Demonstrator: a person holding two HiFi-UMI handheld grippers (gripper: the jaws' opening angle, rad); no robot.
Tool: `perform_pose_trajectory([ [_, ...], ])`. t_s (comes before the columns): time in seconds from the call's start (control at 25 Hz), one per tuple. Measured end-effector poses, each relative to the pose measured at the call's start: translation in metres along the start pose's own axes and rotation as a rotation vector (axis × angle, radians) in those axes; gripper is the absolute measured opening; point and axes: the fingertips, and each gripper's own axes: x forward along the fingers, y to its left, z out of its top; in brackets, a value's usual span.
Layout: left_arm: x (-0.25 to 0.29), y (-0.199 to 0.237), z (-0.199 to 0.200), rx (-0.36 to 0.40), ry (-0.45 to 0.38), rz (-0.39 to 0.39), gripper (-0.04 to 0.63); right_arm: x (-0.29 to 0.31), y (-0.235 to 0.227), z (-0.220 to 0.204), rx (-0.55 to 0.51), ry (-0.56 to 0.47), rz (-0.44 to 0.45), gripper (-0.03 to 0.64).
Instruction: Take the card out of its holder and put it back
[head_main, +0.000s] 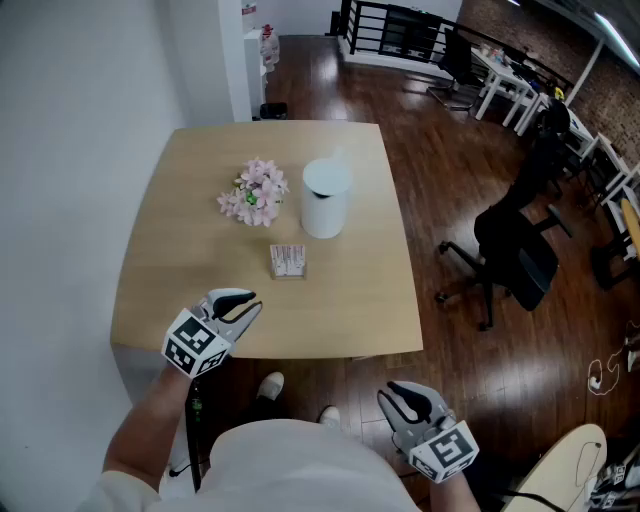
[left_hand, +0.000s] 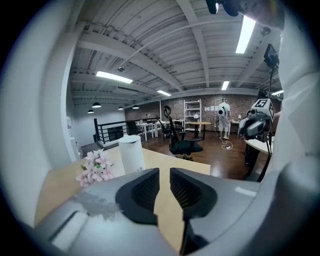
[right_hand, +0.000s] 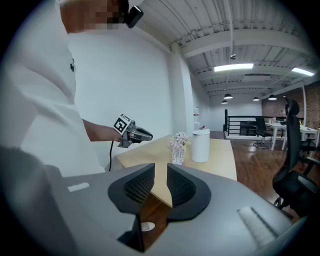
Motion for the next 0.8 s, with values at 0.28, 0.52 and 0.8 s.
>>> perform_pose_trajectory([
  [0.28,0.061,0.093,0.004,0.082,0.045,-0.120,0.110,0.044,-0.007,0.018,0.066,0.007,-0.119,0.081],
  [0.52,0.118,0.120,-0.016,0.109,0.101,-0.260,0.130,0.061,0.009,0.021,0.119,0.022,-0.242,0.081],
  [0.8,0.160,0.124,-0.056,0.098,0.183,-0.388,0.143,0.061,0.027,0.006,0.200,0.071,-0.369,0.081],
])
